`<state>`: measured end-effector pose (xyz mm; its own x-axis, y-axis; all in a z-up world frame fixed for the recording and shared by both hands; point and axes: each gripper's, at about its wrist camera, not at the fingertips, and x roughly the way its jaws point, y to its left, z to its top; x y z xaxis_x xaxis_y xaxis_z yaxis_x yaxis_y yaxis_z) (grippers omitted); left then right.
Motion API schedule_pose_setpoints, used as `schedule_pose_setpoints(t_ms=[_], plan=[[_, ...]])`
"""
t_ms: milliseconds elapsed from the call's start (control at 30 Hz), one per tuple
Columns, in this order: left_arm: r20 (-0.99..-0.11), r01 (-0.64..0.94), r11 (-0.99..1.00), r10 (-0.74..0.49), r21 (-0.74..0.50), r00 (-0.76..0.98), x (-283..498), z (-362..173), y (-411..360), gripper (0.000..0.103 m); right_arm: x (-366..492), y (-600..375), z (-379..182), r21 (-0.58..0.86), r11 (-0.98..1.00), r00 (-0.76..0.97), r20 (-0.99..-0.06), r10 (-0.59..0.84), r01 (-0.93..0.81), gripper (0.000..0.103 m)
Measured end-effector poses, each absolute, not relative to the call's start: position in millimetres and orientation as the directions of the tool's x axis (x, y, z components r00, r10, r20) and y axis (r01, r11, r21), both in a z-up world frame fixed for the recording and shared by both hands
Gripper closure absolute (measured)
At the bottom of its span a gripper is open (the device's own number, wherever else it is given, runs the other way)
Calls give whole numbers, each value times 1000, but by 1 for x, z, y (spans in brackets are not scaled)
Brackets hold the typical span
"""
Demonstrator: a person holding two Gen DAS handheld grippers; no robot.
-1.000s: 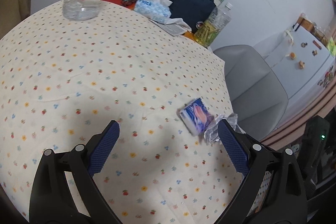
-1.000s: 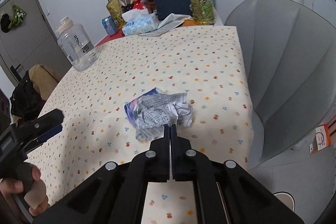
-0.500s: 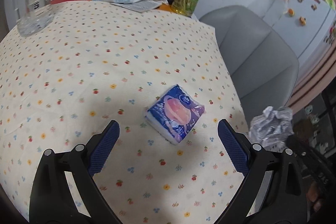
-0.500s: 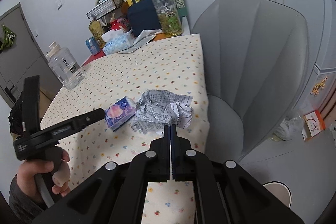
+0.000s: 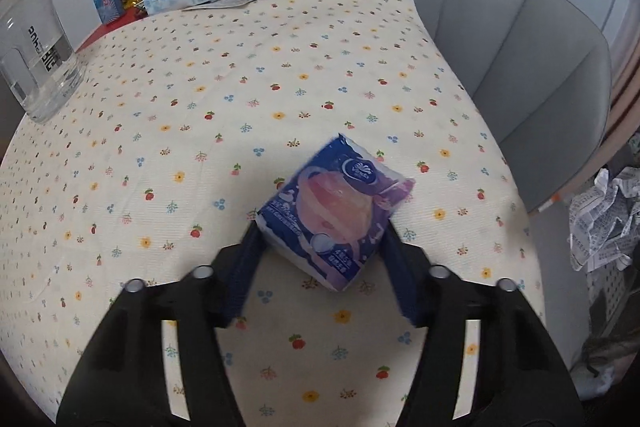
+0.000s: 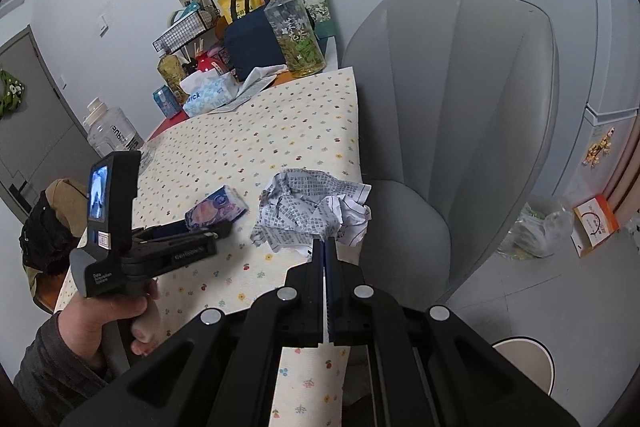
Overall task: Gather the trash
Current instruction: 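Grasp the blue tissue packet with the left tool, then carry the blue packet with the left tool while the right tool carries the grey paper to the bin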
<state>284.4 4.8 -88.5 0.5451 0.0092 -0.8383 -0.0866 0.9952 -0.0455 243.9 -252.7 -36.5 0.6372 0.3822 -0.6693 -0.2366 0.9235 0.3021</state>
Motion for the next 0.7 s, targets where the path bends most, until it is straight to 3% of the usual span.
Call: schedule_pose_setpoints(t_ms=[67,233,700], plan=[[-845,-90,994,-1,-57,535,282,-86,9,74,242,-256,-38,306,923,638,-669,382,-232,101],[-838,-88,992,-30,-92,544,271,-79,14,84,237,-261,-38,314,923,643,-665,381,-222,101],[-733,-5,967,-191,-255,653,215,-27,-11,85,202,-287,-32,320,930,673,-649,355,-182,101]])
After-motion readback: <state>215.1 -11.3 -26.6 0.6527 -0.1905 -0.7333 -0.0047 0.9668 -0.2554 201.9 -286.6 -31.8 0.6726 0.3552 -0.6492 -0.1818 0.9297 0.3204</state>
